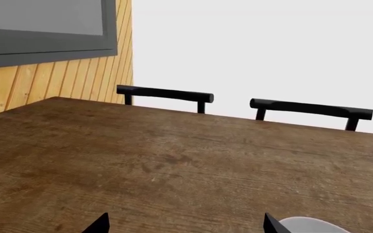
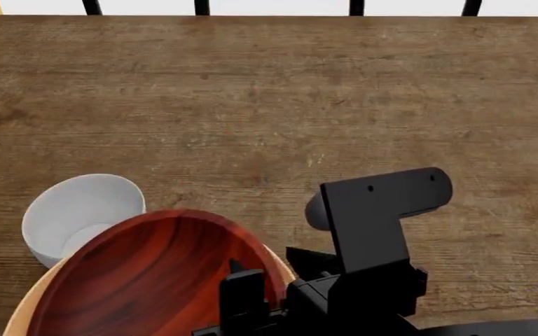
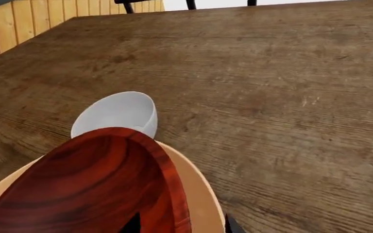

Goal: Stack the bowls from largest to smallest.

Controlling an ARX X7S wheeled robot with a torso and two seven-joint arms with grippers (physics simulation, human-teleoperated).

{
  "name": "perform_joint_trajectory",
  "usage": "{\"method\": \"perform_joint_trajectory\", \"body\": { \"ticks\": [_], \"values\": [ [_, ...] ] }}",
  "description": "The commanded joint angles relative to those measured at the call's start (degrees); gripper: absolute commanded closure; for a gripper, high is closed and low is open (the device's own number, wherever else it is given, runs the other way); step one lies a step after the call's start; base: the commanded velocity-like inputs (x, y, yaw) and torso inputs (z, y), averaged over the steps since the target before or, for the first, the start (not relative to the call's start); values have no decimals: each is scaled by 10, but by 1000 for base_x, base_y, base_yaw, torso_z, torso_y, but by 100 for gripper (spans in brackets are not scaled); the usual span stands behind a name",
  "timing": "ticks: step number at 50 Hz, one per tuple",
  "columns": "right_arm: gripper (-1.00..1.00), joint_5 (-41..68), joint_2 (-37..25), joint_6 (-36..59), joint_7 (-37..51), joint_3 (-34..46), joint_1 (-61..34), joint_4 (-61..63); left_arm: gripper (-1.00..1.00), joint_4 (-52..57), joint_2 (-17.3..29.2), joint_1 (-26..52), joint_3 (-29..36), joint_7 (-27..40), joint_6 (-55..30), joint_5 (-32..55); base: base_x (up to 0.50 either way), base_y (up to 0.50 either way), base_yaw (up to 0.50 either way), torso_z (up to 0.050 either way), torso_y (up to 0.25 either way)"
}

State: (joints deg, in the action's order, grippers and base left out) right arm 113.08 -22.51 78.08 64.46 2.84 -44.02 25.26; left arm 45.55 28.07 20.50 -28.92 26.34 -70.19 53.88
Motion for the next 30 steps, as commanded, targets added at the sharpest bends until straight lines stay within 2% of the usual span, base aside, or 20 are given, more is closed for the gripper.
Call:
{"method": "perform_joint_trajectory", "body": {
  "ticks": [1,17,23,26,27,30],
  "values": [
    [-100,-20,3,-2,-21,-9,1,3,-100,4,-9,-3,-16,-11,9,-5,0,0,0,0,0],
    [-100,18,-12,-46,16,-14,-58,46,-100,2,-11,2,-16,-2,7,7,0,0,0,0,0],
    [-100,-4,-24,-59,19,-54,-86,86,-100,-11,-7,48,-13,25,-30,42,0,0,0,0,0],
    [-100,-77,-18,-39,-19,-87,-94,131,-100,-60,-7,145,29,33,-89,98,0,0,0,0,0],
    [-100,-81,-19,-37,-24,-89,-90,139,-100,-74,-12,167,24,47,-105,118,0,0,0,0,0],
    [-100,-115,-15,-29,-50,-112,-56,182,-100,-126,2,257,67,46,-146,145,0,0,0,0,0]
  ]
}}
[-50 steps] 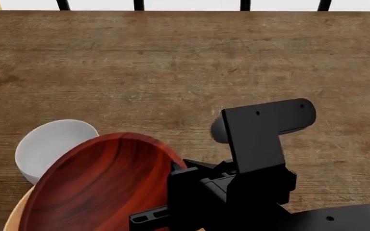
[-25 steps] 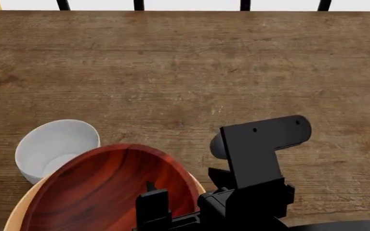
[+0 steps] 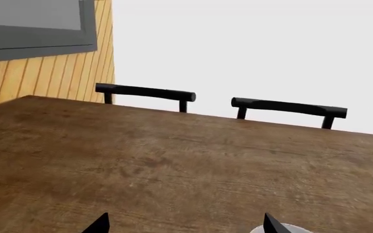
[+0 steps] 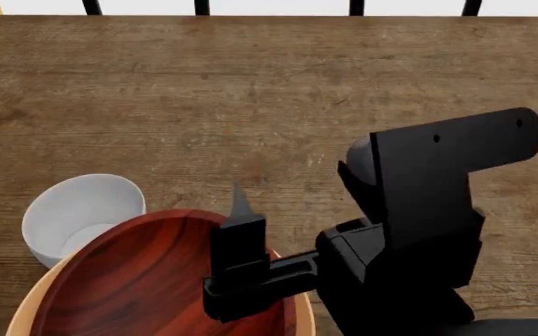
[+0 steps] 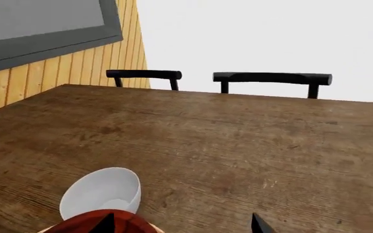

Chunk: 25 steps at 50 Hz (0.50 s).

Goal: Stack the bowls from largest to smallest.

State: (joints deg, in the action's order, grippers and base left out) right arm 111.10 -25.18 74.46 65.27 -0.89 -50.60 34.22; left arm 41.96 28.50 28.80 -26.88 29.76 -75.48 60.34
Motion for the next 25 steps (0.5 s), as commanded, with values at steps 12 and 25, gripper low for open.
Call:
{"method": "perform_joint_trajectory", "body": {
  "ticks": [12,25],
  "values": [
    [-100,-234,20,15,-191,-126,89,166,-100,-387,-15,308,178,69,-136,195,0,0,0,0,0],
    [-100,-108,-7,-38,-87,-110,74,192,-100,-530,-14,303,271,-40,-28,87,0,0,0,0,0]
  ]
}}
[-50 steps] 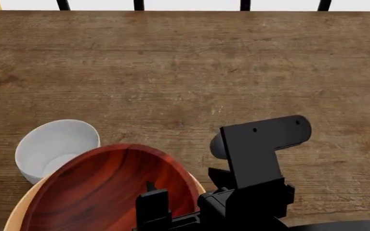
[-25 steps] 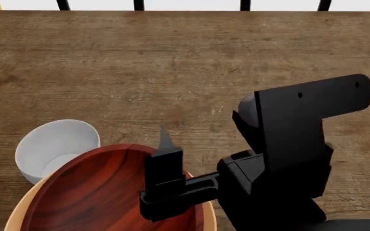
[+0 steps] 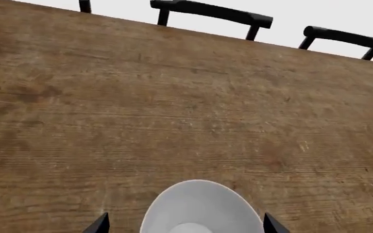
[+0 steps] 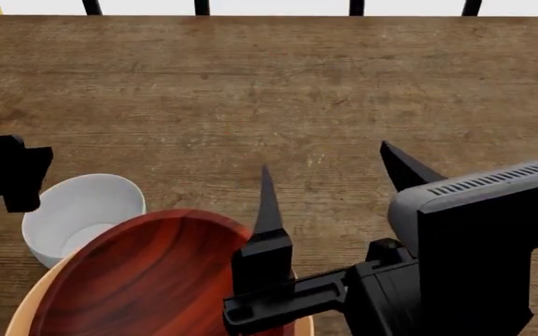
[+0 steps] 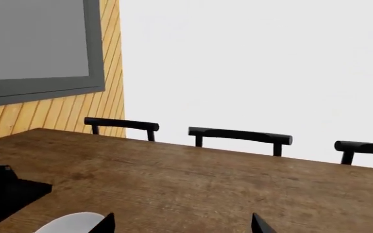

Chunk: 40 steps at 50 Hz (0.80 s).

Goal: Stack the bowls from largest to smallest.

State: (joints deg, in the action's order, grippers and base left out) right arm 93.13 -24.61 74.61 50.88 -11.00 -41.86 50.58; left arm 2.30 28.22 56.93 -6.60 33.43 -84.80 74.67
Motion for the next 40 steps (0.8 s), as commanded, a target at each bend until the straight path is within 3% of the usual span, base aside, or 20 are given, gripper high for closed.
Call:
{"method": "perform_joint_trajectory", "body": {
  "ticks": [1,21,40],
  "values": [
    [-100,91,-22,-50,70,-9,-23,26,-100,-140,-14,16,71,-79,70,-60,0,0,0,0,0],
    [-100,144,-66,-90,110,-23,-45,31,-100,-257,-7,-7,125,-147,150,-138,0,0,0,0,0],
    [-100,134,-60,-91,103,-23,-32,34,-100,-325,-32,23,180,-196,153,-164,0,0,0,0,0]
  ]
}}
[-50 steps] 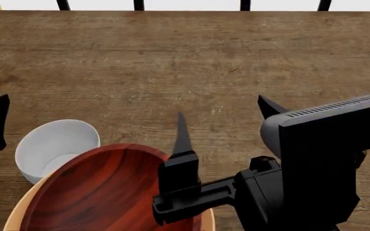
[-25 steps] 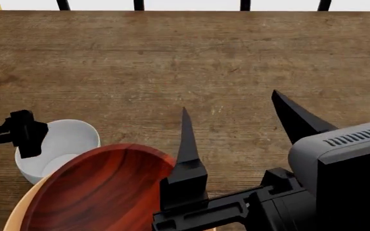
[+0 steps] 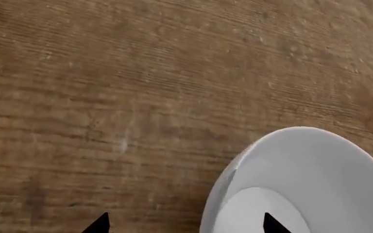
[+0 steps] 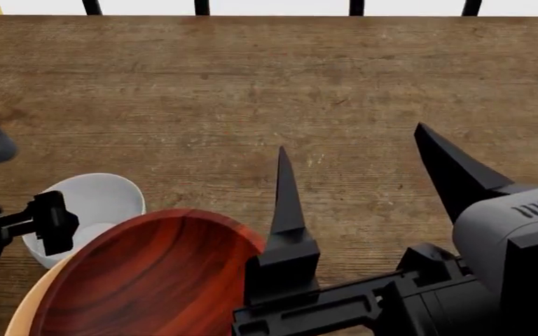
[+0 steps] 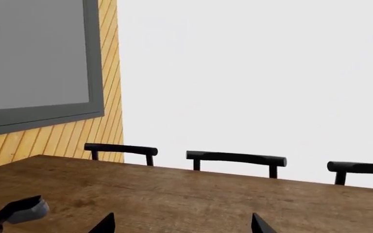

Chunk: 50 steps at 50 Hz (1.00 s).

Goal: Stack the bowls from largest to smallest.

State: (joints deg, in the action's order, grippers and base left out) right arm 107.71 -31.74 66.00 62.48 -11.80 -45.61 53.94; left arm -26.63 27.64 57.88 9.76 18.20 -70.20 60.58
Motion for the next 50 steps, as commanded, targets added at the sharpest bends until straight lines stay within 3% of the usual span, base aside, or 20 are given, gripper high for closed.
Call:
{"method": "perform_joint_trajectory", "body": {
  "ticks": [1,5,6,25,28,32,35,37,38,41,50],
  "values": [
    [-100,-14,13,-5,-14,-14,6,0,-100,-35,-28,16,15,-42,4,-21,0,0,0,0,0],
    [-100,-16,12,-5,-17,-14,7,-1,-100,-17,-28,19,9,-30,-5,-12,0,0,0,0,0],
    [-100,-14,12,-6,-16,-13,6,-1,100,-8,-27,19,6,-23,-10,-8,0,0,0,0,0],
    [-100,-36,24,-1,-40,-12,24,-1,100,155,17,84,-71,110,-55,45,0,0,0,0,0],
    [-100,-32,23,-4,-36,-10,21,-1,100,183,17,106,-106,155,-96,92,0,0,0,0,0],
    [-100,-23,14,-10,-23,-9,12,3,100,246,15,133,-140,234,-170,185,0,0,0,0,0],
    [-100,-4,-5,-18,6,-3,-5,10,100,257,25,157,-147,355,-193,343,0,0,0,0,0],
    [-100,-6,-9,-17,7,-6,-7,10,100,264,46,167,-102,475,-155,515,0,0,0,0,0],
    [-100,-10,-9,-16,5,-7,-6,10,100,274,50,167,-91,496,-141,560,0,0,0,0,0],
    [-100,-21,-16,-14,14,-11,-14,11,100,324,55,160,-48,547,-104,649,0,0,0,0,0],
    [-100,-74,-41,26,23,-8,-16,13,100,440,52,142,13,609,-14,778,0,0,0,0,0]
  ]
}}
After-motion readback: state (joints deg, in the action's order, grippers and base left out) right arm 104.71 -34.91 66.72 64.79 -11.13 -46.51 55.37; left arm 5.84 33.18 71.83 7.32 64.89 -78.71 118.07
